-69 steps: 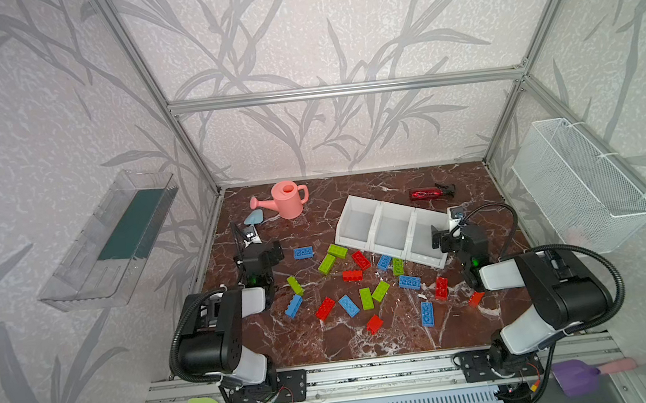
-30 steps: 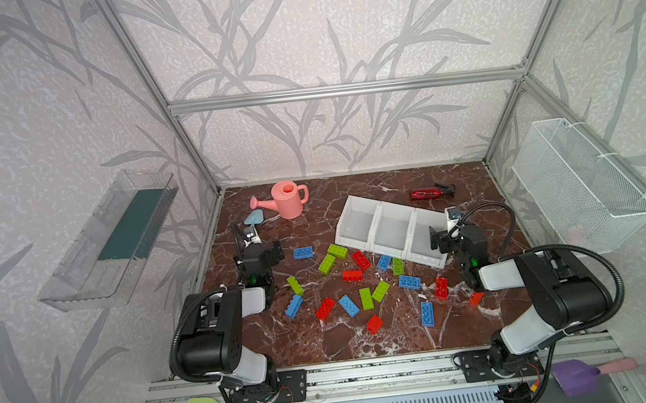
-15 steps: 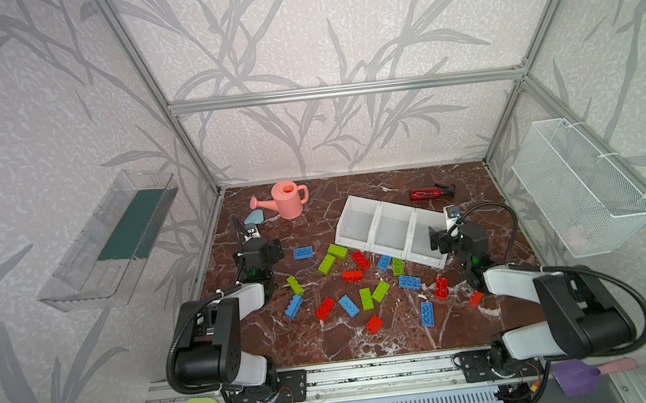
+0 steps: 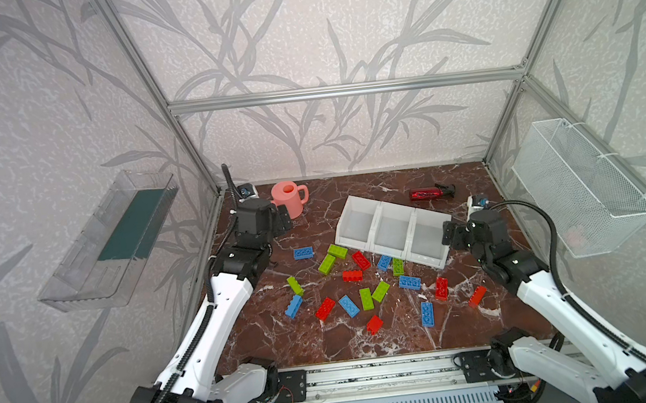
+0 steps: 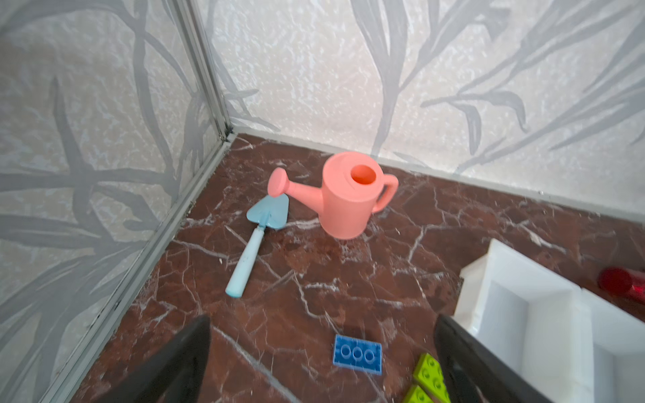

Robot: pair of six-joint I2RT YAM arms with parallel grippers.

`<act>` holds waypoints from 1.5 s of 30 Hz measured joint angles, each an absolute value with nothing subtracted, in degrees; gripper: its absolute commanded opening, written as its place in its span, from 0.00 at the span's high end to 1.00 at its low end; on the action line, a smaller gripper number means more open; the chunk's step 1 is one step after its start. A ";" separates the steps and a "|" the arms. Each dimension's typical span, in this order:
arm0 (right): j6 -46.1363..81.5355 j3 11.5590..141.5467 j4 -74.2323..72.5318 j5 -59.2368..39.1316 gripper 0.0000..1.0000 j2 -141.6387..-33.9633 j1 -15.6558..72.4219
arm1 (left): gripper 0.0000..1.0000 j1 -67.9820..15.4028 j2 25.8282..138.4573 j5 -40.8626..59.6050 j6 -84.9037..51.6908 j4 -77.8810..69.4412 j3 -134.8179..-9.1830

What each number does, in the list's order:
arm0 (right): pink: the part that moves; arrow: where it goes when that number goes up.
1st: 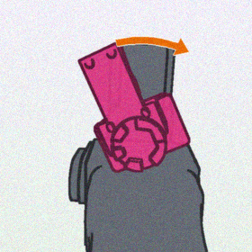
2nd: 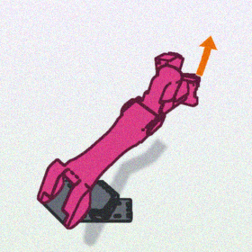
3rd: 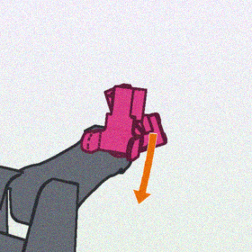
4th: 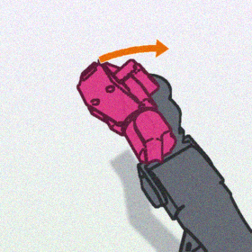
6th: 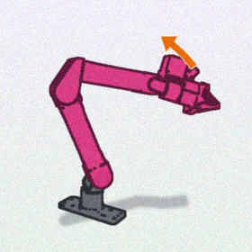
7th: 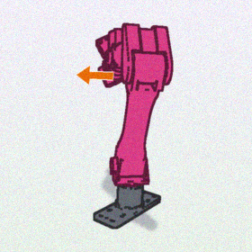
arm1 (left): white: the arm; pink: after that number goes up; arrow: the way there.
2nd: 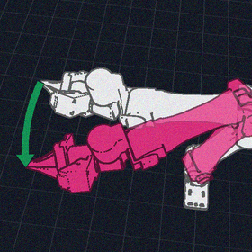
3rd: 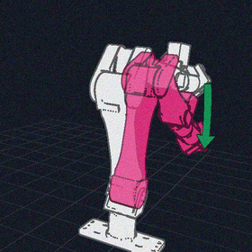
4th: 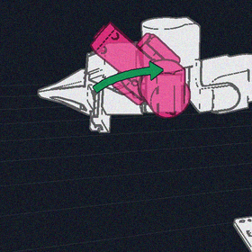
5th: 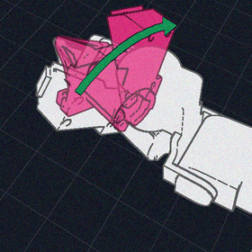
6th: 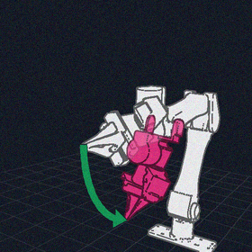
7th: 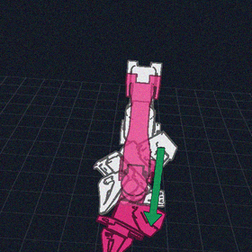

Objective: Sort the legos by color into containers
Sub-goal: 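Grasp a red brick with the right gripper while the left arm reaches forward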

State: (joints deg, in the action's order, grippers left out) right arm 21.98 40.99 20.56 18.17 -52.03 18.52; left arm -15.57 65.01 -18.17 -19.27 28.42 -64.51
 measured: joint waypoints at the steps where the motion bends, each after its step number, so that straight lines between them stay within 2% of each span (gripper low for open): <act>1: 23.64 40.99 23.38 18.76 0.11 -51.05 19.97 | 0.01 -16.27 65.08 -17.65 -19.86 31.68 -65.30; 10: 41.28 38.65 38.37 20.03 0.27 -53.23 32.10 | 0.01 -21.02 59.33 -13.41 -22.61 46.81 -58.00; 19: 53.25 33.82 40.27 17.72 0.35 -58.92 34.22 | 0.01 -21.78 52.58 -9.96 -23.73 46.28 -51.94; 30: 55.94 33.76 36.60 14.85 0.33 -68.12 34.26 | 0.01 -26.65 51.94 -11.05 -23.57 46.30 -51.48; 34: 55.96 33.76 35.22 14.20 0.36 -70.54 34.28 | 0.02 -27.05 51.81 -11.81 -23.55 46.30 -51.48; 39: 55.94 33.76 33.61 13.39 0.47 -72.79 34.28 | 0.02 -27.31 51.81 -12.32 -23.55 46.30 -51.48; 45: 55.70 33.76 32.71 12.88 0.66 -73.63 34.28 | 0.02 -27.33 51.83 -12.38 -23.55 46.30 -51.48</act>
State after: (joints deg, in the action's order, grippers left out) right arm 55.70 33.76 32.71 12.88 -73.63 34.28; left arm -27.33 51.83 -12.38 -23.55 46.30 -51.48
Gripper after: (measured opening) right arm 0.390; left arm 0.985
